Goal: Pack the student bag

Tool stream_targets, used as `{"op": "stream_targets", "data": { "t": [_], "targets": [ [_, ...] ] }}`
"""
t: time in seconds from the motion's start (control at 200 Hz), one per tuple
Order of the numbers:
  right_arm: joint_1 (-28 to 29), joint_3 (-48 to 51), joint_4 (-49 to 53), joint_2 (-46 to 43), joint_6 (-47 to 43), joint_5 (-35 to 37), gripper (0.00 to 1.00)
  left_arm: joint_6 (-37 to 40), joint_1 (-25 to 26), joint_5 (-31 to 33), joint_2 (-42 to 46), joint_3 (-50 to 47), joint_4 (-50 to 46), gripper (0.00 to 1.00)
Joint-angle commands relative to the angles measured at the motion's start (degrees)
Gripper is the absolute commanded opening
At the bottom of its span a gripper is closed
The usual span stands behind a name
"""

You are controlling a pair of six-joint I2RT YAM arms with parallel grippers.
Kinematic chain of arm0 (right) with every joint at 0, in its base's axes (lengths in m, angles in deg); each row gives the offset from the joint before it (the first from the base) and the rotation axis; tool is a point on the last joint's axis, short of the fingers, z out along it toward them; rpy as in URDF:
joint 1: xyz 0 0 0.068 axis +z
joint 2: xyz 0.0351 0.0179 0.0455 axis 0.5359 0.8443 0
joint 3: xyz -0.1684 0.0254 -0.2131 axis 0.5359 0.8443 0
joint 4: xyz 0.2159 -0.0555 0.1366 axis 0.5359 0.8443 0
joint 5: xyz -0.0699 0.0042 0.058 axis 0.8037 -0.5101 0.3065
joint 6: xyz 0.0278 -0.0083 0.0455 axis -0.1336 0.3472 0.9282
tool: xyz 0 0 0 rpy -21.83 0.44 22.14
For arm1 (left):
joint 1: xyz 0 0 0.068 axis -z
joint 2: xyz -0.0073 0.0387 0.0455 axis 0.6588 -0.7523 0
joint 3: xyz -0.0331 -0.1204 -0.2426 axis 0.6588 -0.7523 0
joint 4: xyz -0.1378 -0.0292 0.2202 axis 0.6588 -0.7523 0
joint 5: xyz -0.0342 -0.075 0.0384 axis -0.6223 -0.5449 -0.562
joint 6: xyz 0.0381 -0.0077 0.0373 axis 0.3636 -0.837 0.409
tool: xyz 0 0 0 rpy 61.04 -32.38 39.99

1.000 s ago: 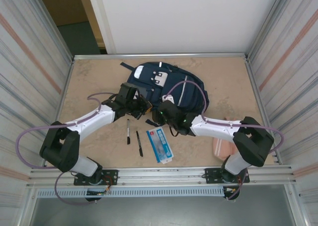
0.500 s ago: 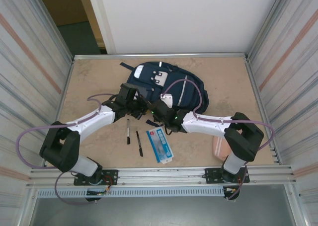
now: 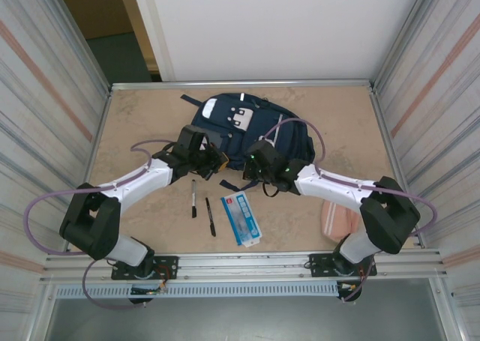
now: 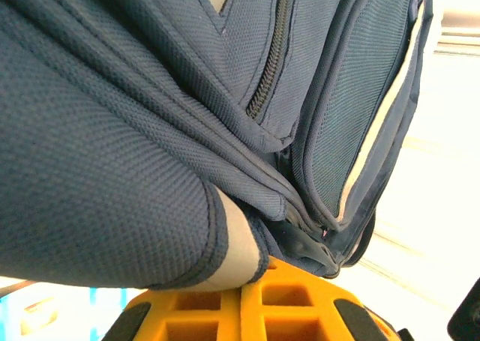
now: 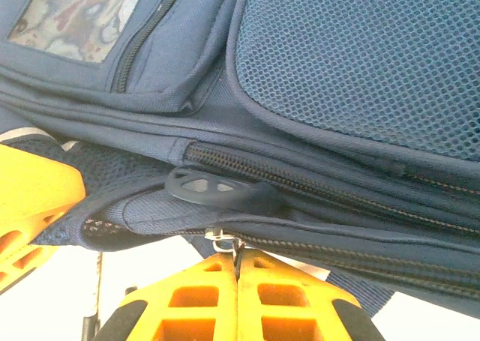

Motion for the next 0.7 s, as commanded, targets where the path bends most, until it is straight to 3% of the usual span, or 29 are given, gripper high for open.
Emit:
{"op": "stream_targets", "data": {
  "t": [0.0, 0.261, 0.431, 0.596, 0.692],
  "targets": [
    [-3.39, 0.88, 2.47, -1.61, -3.31, -5.8, 0.0, 2.34, -1.27, 0.56, 1.29, 0.5, -0.1, 0.0],
    [-7.61, 2.82, 5.47, -3.76, -8.76, -17.08, 0.0, 5.74, -3.63, 2.03, -0.59, 0.36, 0.22, 0.0],
    [-8.45, 3.7, 7.83, -4.32, -12.55, -16.13, 0.0, 11.39, -5.69, 2.48, -3.7, 1.92, 3.71, 0.0],
    [-8.62, 3.41, 5.03, -2.17, -12.33, -20.08, 0.0, 16.31, -6.09, 3.56, -7.32, 4.79, 3.31, 0.0],
    [-8.26, 2.19, 4.17, 0.86, -11.98, -22.09, 0.0, 16.02, -6.8, 2.61, -9.07, 4.42, 3.81, 0.18]
  ]
}}
